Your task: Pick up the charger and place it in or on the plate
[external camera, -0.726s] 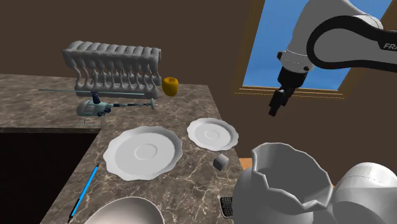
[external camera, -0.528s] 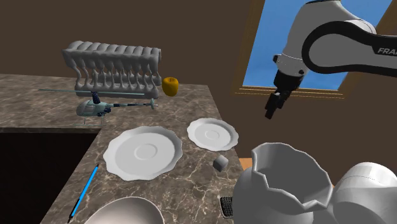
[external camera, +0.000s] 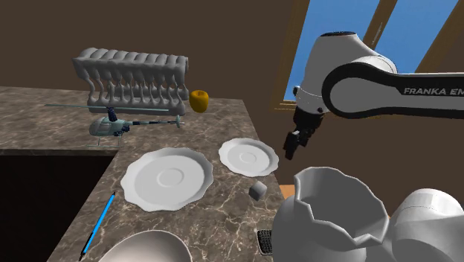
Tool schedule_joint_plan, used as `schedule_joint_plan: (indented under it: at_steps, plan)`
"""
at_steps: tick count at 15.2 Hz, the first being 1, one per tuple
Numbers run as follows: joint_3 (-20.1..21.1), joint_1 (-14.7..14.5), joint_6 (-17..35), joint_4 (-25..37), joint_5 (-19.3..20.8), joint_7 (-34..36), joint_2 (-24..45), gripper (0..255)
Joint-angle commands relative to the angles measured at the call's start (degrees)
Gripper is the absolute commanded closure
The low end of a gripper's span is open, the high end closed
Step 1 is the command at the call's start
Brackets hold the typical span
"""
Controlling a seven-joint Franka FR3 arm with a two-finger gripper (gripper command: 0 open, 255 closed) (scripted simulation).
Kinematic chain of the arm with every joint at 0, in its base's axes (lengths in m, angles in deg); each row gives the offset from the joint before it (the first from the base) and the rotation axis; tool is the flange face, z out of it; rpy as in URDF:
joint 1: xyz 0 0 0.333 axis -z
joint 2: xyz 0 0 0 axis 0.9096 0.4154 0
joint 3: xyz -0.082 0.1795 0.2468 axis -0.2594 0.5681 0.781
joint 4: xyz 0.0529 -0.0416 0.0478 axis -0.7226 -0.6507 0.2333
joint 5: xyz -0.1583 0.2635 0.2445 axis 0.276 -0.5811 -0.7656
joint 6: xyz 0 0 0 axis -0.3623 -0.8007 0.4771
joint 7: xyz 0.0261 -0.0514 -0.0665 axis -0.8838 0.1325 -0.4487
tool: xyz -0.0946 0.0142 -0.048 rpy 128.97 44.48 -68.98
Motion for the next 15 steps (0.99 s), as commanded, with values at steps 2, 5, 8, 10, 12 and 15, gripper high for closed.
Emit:
schedule_joint_plan:
  at_steps: [2,5,8,10,12,15]
  plan:
    - [3.04,-1.46,4.24,-1.05,-2.28,3.52,3.46,0]
    - [5.78,-2.63,8.54,-1.57,-4.05,6.58,7.45,0]
    - [8.58,-3.59,12.89,-1.41,-5.44,9.65,12.1,0]
    - [9.88,-3.95,14.91,-1.11,-5.91,11.11,14.46,0]
    - [10.07,-3.91,16.67,-2.17,-5.89,11.19,15.18,0]
    - [10.37,-3.8,19.36,-3.66,-5.81,11.33,16.39,0]
